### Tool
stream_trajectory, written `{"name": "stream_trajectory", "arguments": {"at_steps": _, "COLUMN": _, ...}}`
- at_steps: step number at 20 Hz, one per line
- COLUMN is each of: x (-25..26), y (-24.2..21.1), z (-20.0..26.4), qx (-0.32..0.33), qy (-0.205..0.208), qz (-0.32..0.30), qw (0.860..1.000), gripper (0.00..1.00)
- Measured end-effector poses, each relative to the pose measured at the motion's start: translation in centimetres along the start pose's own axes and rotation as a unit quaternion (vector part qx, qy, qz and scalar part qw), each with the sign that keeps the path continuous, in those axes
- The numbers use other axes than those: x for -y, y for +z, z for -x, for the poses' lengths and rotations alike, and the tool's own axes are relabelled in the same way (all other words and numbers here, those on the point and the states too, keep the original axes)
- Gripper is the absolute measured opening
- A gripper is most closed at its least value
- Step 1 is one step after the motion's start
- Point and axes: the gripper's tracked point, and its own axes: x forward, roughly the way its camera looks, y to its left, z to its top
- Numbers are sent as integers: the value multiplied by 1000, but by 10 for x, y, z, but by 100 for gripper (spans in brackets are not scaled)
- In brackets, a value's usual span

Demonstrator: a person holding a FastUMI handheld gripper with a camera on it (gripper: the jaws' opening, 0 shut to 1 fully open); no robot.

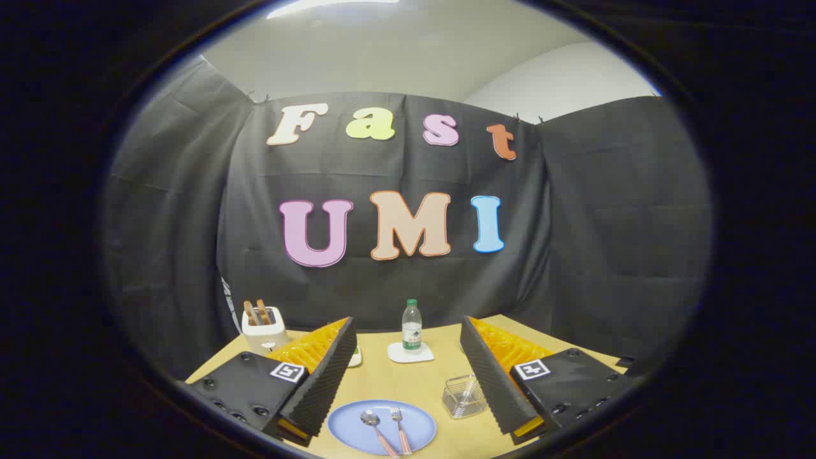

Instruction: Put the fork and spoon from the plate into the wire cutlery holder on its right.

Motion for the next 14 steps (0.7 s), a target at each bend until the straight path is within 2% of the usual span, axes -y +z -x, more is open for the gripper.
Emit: {"name": "stream_trajectory", "arguments": {"at_steps": 14, "x": -11, "y": -28, "z": -1, "qx": -38, "qy": 11, "qz": 13, "qw": 999, "gripper": 100}}
